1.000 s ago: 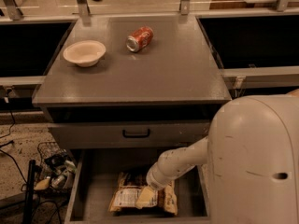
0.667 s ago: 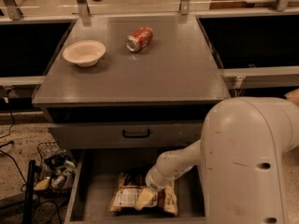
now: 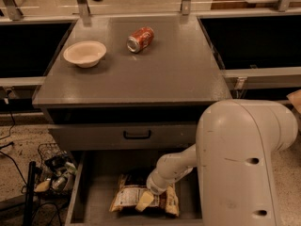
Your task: Pick brown chip bag from middle drawer and place on counter
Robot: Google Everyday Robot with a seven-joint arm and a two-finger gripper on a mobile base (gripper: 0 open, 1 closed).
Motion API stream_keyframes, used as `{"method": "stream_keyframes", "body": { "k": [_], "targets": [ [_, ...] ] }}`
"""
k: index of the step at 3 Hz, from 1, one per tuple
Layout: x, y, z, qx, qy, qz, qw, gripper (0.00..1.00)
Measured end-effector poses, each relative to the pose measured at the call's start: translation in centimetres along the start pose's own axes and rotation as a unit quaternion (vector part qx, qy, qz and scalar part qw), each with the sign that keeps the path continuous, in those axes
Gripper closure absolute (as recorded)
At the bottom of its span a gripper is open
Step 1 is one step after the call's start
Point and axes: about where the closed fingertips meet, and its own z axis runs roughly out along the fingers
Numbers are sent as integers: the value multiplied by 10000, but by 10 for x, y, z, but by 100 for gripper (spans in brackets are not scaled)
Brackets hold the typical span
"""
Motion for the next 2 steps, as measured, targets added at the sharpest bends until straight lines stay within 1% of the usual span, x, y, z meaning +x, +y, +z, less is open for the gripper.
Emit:
{"method": "stream_keyframes", "body": {
  "k": [2],
  "targets": [
    [0,0,0,0,0,0,10000,61]
  ]
}}
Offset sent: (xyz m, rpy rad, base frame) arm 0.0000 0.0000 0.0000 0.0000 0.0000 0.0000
